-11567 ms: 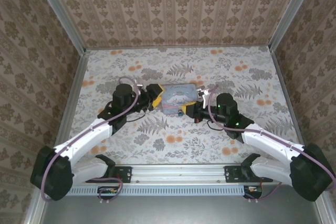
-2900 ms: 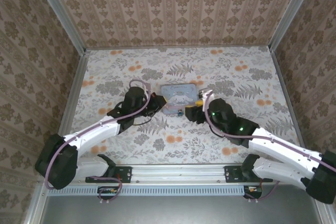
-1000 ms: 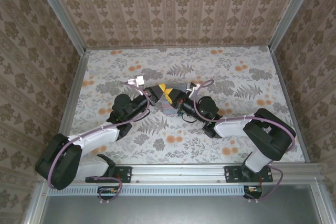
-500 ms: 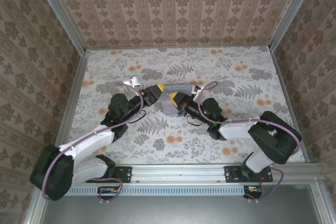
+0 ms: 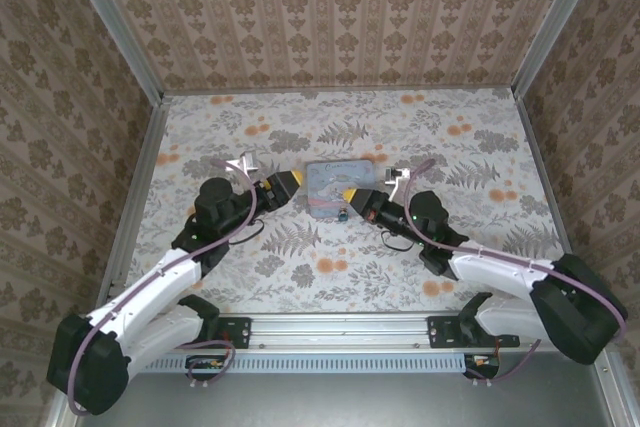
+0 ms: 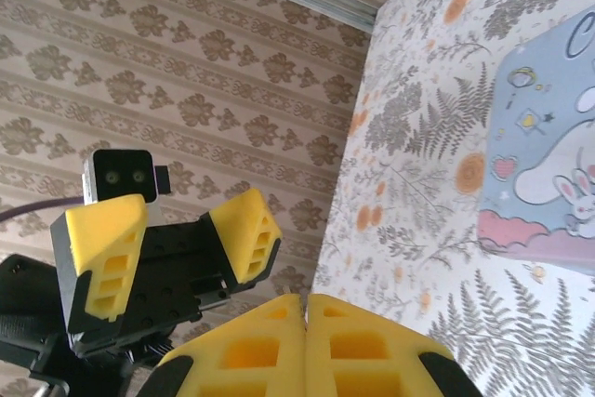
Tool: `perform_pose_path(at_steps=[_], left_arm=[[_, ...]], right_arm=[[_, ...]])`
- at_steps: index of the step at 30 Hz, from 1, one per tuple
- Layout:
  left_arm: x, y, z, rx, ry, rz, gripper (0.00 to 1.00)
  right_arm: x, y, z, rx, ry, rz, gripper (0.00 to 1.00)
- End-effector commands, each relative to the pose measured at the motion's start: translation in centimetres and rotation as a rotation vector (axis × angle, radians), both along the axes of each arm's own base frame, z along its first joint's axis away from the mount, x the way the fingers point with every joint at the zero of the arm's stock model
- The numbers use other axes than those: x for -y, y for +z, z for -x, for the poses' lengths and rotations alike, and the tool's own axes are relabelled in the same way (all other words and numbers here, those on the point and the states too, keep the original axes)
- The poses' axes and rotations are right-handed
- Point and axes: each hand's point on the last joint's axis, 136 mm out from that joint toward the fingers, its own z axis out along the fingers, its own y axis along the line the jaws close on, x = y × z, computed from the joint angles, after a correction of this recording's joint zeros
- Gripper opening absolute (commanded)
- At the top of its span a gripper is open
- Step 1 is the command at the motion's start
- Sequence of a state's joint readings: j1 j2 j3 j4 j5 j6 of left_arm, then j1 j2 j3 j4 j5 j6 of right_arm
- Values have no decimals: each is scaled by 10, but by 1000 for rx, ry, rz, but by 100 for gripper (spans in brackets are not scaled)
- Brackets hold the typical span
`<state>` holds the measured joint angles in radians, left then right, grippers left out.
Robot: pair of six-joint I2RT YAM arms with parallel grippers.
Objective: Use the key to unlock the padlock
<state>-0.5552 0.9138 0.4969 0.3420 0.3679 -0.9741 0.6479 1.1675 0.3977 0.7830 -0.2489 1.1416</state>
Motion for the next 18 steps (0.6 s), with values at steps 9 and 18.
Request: perform_pose_path(at_steps=[9,18], left_arm=[[42,-72,39,-66,-201,-233,73],[80,-128,50,-56,-280,-426,70]], right_arm=[[34,-16,-22,-34,-53,117,0],[49,-18,-68,-70,-101,122,0]])
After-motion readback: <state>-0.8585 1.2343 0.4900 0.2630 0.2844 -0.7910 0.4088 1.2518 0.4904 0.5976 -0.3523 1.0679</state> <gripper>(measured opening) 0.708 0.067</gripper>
